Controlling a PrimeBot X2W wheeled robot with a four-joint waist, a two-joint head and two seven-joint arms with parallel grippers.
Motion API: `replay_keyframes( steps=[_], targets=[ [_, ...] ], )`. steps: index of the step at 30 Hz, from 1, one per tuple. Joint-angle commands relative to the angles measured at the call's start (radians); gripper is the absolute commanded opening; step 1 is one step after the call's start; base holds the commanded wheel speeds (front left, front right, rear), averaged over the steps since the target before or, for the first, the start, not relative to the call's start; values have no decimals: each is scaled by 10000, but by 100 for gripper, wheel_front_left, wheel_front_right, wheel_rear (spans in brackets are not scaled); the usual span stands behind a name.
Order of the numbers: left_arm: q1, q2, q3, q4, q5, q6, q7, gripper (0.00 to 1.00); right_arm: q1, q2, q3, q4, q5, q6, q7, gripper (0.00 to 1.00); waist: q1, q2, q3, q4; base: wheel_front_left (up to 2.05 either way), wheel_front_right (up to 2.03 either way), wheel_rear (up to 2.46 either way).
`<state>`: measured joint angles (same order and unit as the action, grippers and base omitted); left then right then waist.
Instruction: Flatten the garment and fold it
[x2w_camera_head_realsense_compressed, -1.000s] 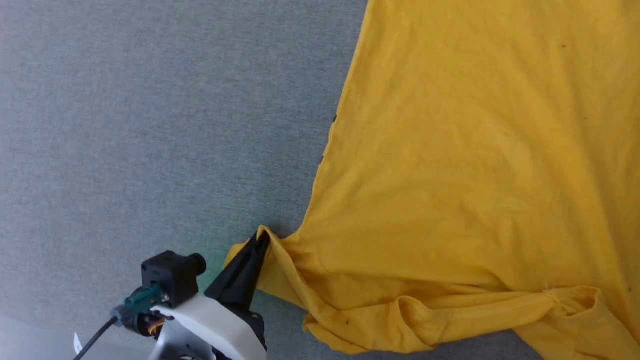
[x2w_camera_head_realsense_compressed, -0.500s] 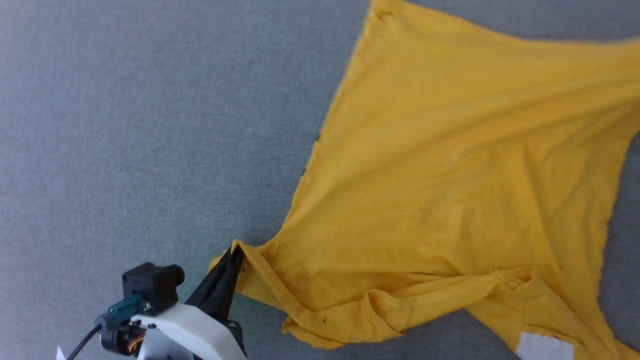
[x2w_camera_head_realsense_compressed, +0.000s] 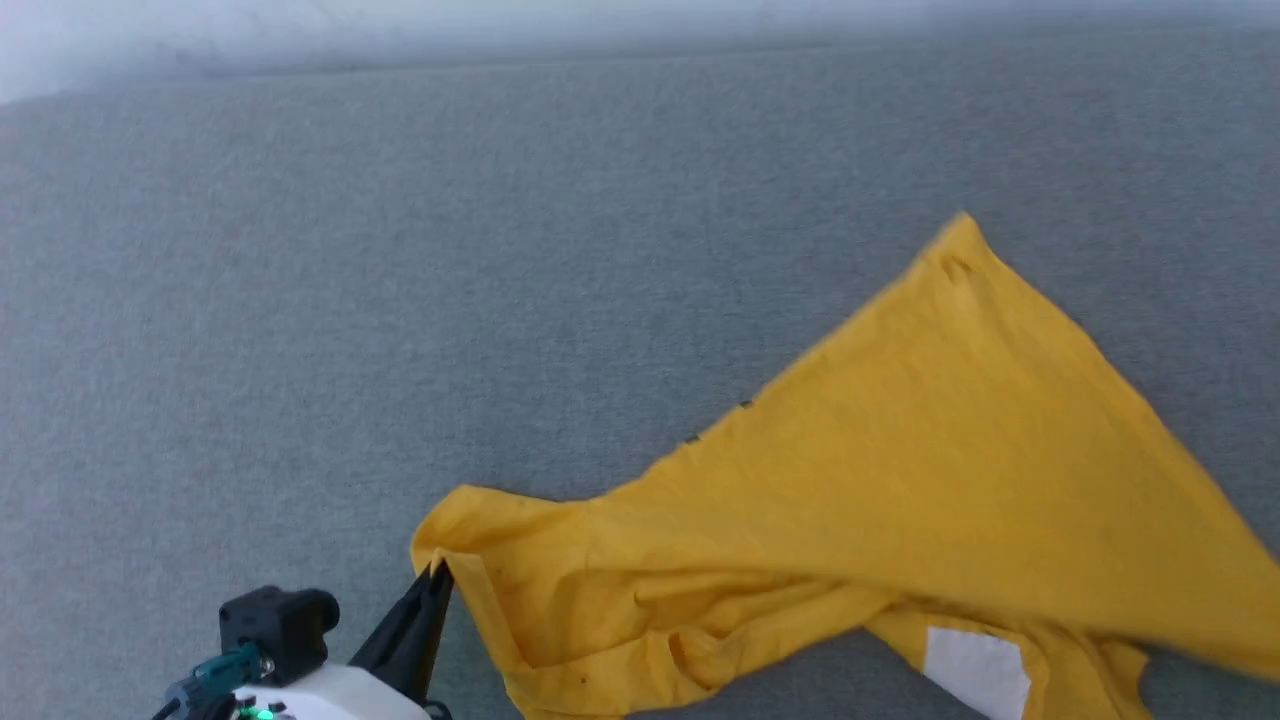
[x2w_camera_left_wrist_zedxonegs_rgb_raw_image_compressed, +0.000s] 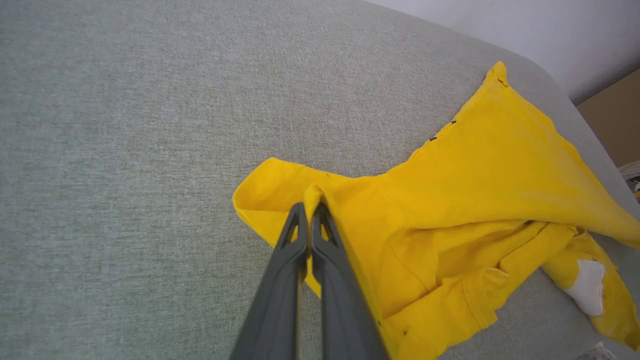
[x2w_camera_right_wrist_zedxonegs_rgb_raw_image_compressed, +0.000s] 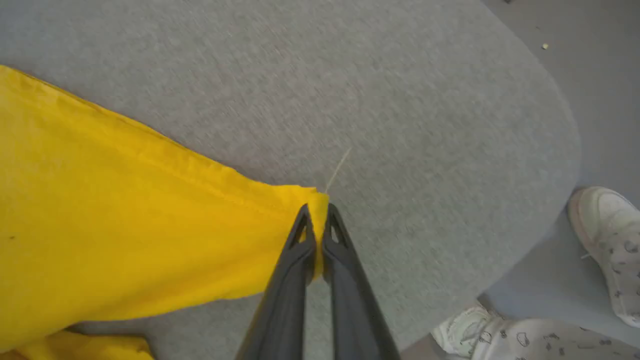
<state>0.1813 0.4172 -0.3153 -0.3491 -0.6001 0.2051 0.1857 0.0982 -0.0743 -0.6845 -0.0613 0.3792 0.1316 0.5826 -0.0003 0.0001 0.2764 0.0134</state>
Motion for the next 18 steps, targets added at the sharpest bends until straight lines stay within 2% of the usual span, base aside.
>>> replay_keyframes(
  steps=[1, 5, 6, 7, 8, 11, 18],
  targets=[
    [156, 58, 59, -12, -51, 94, 21, 0, 317, 50, -18, 57, -179, -9, -199, 0, 3, -1, -531, -491, 0, 0, 0],
    [484, 98, 160, 7, -165, 193, 12, 0, 896, 223, 250, 962, -134, -9, -867, 0, 3, -1, -763, -683, 0, 0, 0],
    [537, 101, 165, 13, -186, 207, 16, 0, 881, 230, 380, 1193, -76, -9, -1035, 9, 3, -1, -824, -710, 0, 0, 0],
    [570, 101, 162, 19, -209, 212, 28, 0, 823, 233, 519, 1344, -58, -9, -1229, 67, 3, -1, -886, -726, 0, 0, 0],
    [593, 102, 151, 27, -232, 209, 46, 0, 735, 234, 671, 1406, -102, -9, -1379, 100, 3, -1, -951, -730, 0, 0, 0],
    [604, 108, 104, 40, -275, 183, 96, 0, 270, 95, 1228, 1031, -85, -9, -1525, 100, 3, -1, -1068, -689, 0, 0, 0],
    [355, 66, -64, 18, -222, 72, 85, 0, -1607, -1780, 3102, -898, 410, -9, -926, 100, 3, -1, -787, -263, 0, 0, 0]
  ],
)
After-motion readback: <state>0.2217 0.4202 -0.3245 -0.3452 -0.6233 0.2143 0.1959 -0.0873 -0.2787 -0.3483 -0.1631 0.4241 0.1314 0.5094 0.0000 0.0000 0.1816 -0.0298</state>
